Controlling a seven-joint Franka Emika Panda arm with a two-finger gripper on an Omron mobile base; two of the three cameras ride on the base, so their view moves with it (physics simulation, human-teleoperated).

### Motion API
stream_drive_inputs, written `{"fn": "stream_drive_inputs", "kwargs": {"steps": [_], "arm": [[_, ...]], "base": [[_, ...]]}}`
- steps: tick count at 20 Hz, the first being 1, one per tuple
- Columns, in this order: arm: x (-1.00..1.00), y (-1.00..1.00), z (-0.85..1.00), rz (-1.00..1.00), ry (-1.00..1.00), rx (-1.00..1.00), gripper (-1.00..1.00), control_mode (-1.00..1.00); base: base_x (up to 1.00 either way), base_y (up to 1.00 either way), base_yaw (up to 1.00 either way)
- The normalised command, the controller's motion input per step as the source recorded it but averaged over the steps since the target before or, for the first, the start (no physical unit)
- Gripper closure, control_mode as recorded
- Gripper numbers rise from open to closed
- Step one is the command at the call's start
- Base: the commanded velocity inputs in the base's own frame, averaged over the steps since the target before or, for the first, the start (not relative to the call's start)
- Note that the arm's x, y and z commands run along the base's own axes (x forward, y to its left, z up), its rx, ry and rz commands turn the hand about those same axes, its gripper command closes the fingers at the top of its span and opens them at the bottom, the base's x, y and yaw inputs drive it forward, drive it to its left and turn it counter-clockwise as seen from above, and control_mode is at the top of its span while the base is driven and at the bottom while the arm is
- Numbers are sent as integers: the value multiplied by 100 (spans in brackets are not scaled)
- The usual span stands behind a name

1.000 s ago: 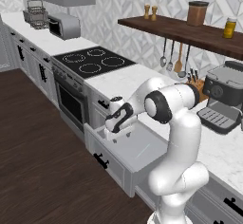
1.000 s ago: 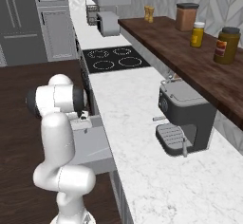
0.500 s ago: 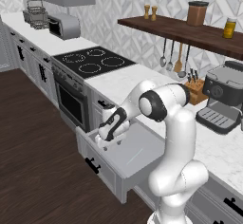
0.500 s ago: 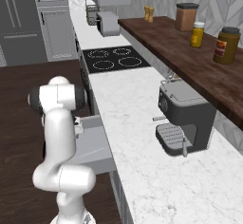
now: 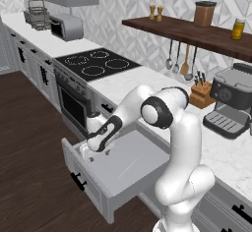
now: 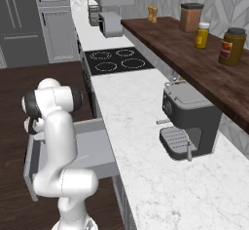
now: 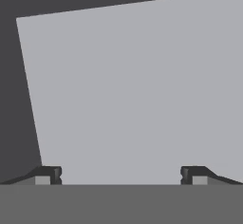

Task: Take a straw from the drawer in front and place it inside the glass cup on the dining counter.

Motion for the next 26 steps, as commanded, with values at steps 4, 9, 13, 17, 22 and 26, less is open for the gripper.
{"fn": "stream_drive_inputs", "kwargs": {"steps": [4, 9, 13, 17, 22, 26], "arm": [[-1, -47, 32, -28, 0, -5, -100, -100], [0, -91, 1, -31, 0, -2, -100, -100], [-6, -74, 0, -28, 0, 0, -100, -100], [-9, -58, -7, -26, 0, 0, -100, -100], [-18, -16, -28, -16, 1, 0, -100, -100], [-3, -8, -36, -10, 1, 0, -100, -100]], "base": [[0, 0, 0], [0, 0, 0], [0, 0, 0], [0, 0, 0], [0, 0, 0], [0, 0, 0]]}}
